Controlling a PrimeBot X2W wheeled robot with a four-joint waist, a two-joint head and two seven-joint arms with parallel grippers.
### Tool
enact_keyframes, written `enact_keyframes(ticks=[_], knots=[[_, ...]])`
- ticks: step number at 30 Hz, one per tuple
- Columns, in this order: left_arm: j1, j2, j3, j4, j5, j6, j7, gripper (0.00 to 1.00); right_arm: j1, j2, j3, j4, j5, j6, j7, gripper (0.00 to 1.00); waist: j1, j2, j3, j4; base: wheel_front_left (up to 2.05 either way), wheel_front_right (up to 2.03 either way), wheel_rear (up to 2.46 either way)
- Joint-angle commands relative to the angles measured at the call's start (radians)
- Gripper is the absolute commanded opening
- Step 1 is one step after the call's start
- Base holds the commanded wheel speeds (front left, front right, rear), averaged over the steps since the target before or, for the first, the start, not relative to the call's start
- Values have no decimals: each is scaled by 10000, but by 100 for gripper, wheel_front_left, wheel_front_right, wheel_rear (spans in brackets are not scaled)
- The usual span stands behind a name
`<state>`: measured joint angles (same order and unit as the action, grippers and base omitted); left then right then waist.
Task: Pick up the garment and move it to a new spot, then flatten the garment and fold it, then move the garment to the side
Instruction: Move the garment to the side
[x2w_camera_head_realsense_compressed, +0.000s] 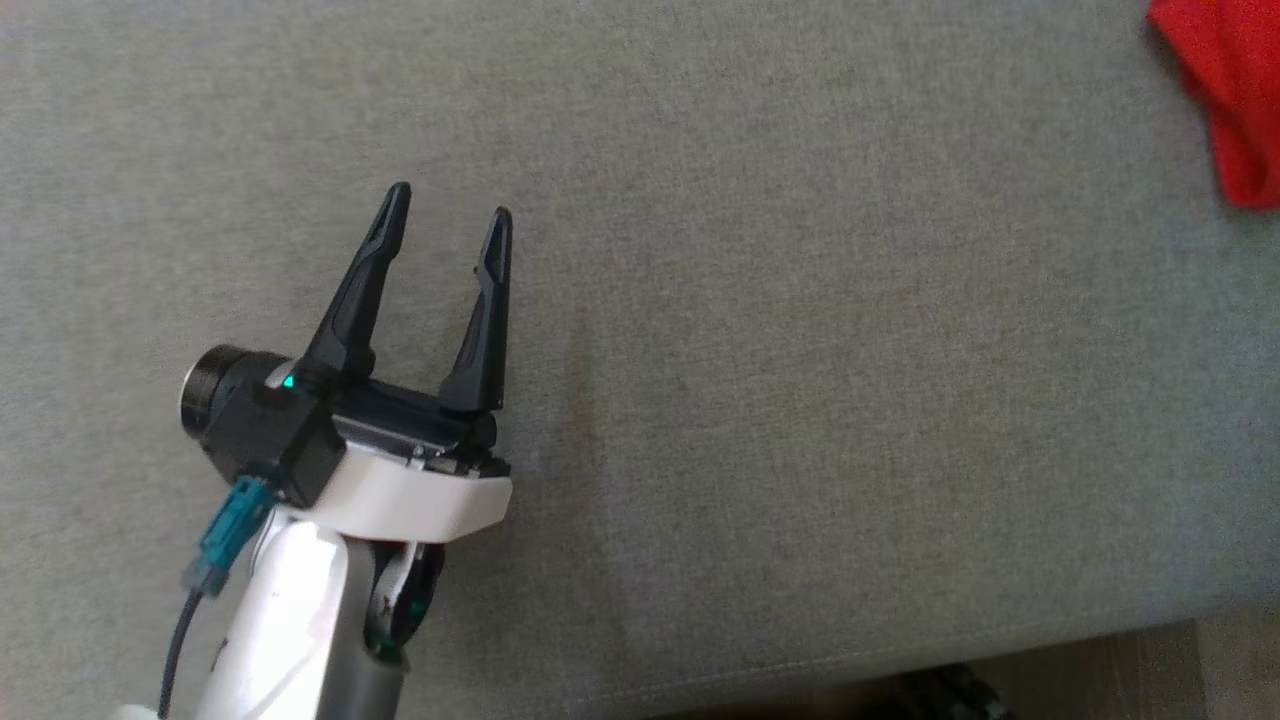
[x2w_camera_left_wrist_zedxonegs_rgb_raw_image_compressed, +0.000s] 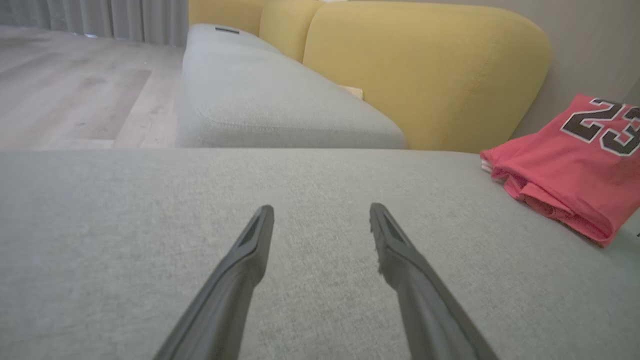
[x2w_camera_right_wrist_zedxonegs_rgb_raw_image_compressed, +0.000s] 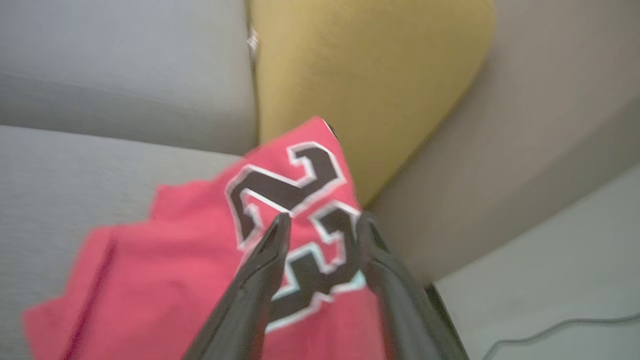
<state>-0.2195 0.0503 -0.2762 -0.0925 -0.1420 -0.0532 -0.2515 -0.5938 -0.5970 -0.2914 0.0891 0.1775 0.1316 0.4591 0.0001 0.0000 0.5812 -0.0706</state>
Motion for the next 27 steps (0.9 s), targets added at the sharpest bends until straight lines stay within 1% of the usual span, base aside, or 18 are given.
enact_keyframes(ticks=[1, 3, 4, 7, 12, 16, 21, 24, 25, 27], knots=[[0, -1, 276, -217, 39, 35, -103, 100, 280, 382, 321, -711, -259, -9, -298, 100, -1, 0, -573, 262, 0, 0, 0], [135, -1, 243, -101, -21, 101, -103, 100, 513, 1065, 719, -872, -290, -9, -783, 100, -1, 0, -1062, 448, 0, 0, 0], [135, -1, 243, -101, -21, 101, -103, 100, 513, 1065, 719, -872, -290, -9, -783, 100, -1, 0, -1062, 448, 0, 0, 0], [424, -1, 226, 163, -25, 235, -103, 100, 1177, 1889, 1508, -697, -146, -9, -1631, 100, -1, 0, -1818, 783, 0, 0, 0], [1134, -1, 463, 579, -182, 540, -103, 100, 2399, 3053, 2601, 179, 13, -9, -2968, 100, -1, 0, -3073, 1387, 0, 0, 0], [1812, -1, 844, 943, -692, 552, -103, 100, 3181, 3962, 3258, 981, 514, -9, -4553, 100, -1, 0, -3992, 1716, 0, 0, 0], [2544, -1, 1373, 1295, -802, 520, -103, 100, 4102, 4519, 3680, 2011, 887, -9, -6751, 100, -1, 0, -5027, 1997, 0, 0, 0], [2964, -1, 1725, 1363, -594, 590, -103, 100, 4708, 4863, 3627, 2330, 925, -9, -7164, 100, -1, 0, -5562, 2070, 0, 0, 0], [3101, -1, 1837, 1336, -561, 591, -103, 100, 4908, 4959, 3580, 2251, 842, -9, -7191, 100, -1, 0, -5717, 2081, 0, 0, 0], [3322, -1, 2017, 1192, -471, 549, -103, 100, 5361, 5135, 3409, 1580, 523, -9, -7201, 100, -1, 0, -5891, 2094, 0, 0, 0]])
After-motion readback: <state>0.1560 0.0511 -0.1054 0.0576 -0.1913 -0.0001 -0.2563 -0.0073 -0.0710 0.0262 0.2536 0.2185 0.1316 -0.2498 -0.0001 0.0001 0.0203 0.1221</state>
